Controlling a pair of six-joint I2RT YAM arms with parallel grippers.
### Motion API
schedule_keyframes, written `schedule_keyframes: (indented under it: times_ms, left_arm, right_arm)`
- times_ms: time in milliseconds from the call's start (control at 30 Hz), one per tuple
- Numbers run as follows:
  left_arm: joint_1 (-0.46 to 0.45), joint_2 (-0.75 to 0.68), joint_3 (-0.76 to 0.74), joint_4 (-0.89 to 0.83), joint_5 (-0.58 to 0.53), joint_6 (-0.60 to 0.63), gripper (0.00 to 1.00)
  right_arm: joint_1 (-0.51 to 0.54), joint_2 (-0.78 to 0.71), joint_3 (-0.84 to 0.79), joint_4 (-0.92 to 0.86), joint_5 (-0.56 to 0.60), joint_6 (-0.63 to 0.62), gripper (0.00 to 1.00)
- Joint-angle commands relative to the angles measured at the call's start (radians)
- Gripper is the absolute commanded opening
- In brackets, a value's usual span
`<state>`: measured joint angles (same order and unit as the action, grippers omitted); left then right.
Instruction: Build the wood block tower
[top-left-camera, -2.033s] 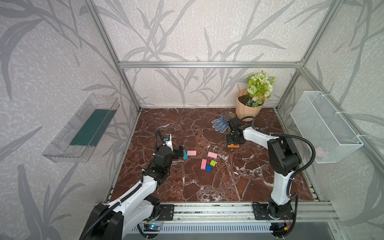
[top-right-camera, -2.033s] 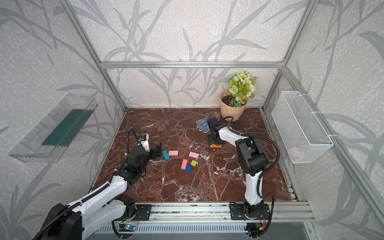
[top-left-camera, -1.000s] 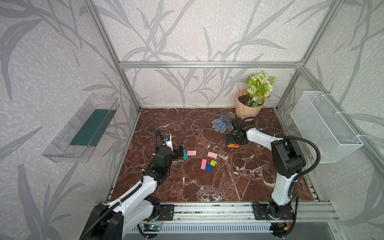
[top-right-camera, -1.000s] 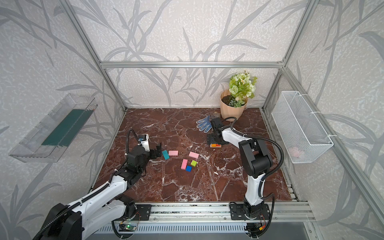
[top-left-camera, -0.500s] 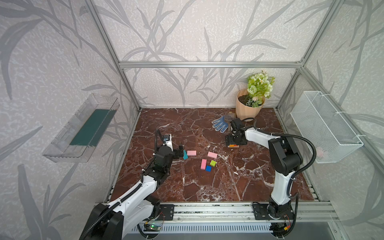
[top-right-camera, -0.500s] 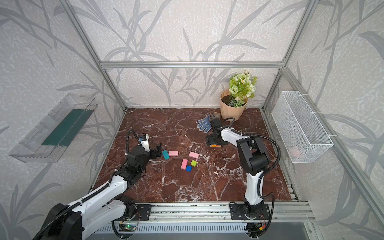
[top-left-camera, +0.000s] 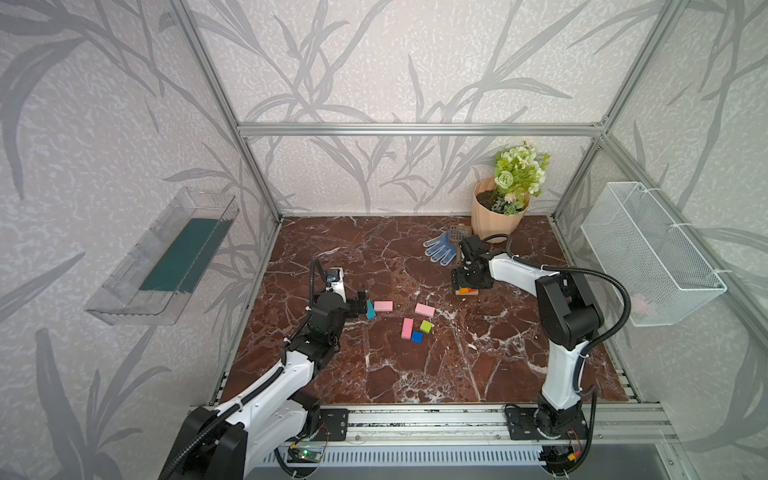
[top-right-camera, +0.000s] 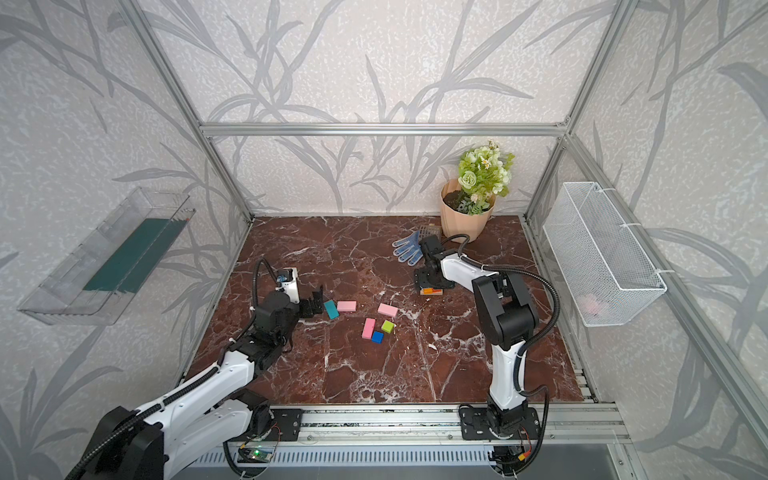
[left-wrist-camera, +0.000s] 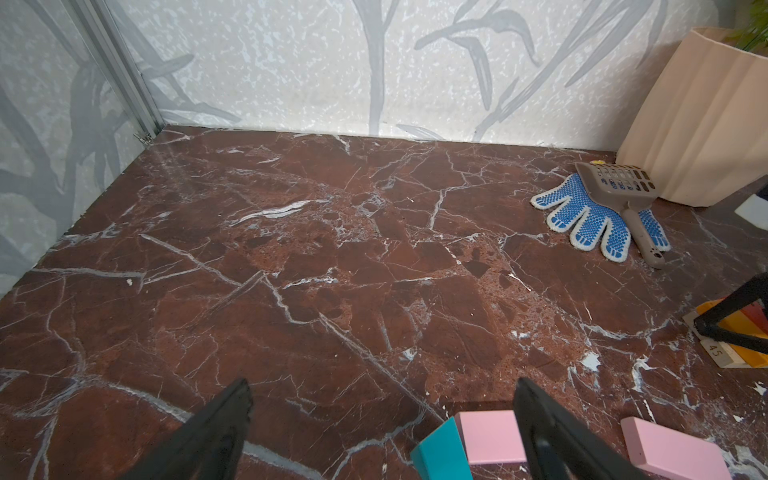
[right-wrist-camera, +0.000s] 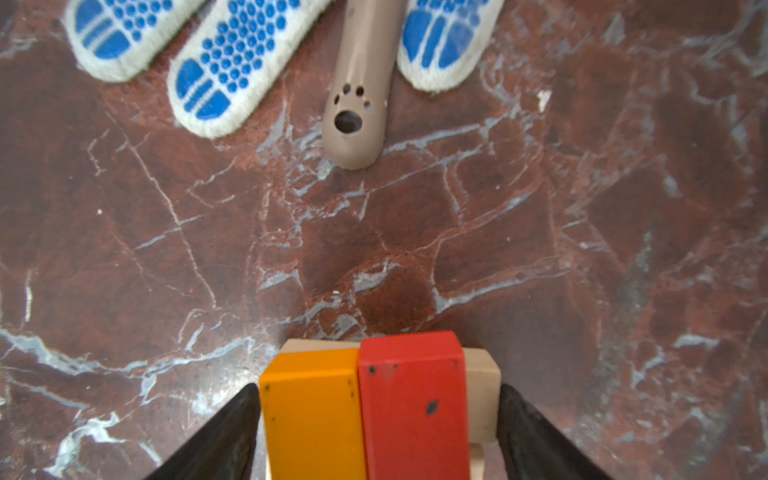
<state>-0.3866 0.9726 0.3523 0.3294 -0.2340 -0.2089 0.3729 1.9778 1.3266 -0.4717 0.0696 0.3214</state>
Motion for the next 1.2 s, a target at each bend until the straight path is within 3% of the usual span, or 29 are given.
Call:
schedule_keyframes:
  times_ms: [0, 833, 1167]
  left_arm:
    - [-0.005, 0.0, -0.007, 0.017, -0.005, 0.014, 0.99]
    - [-0.005, 0.005, -0.005, 0.017, -0.004, 0.016, 0.99]
    - [-0.005, 0.005, -0.006, 0.017, -0.004, 0.016, 0.99]
  right_arm:
    - [-0.003, 0.014, 0.017, -0.026, 0.004, 0.002, 0.87]
    - [0.0, 0.003, -0.001, -0.017, -0.013, -0.005, 0.81]
    - [0.001, -0.009, -0.007, -0.004, -0.022, -0.011, 0.86]
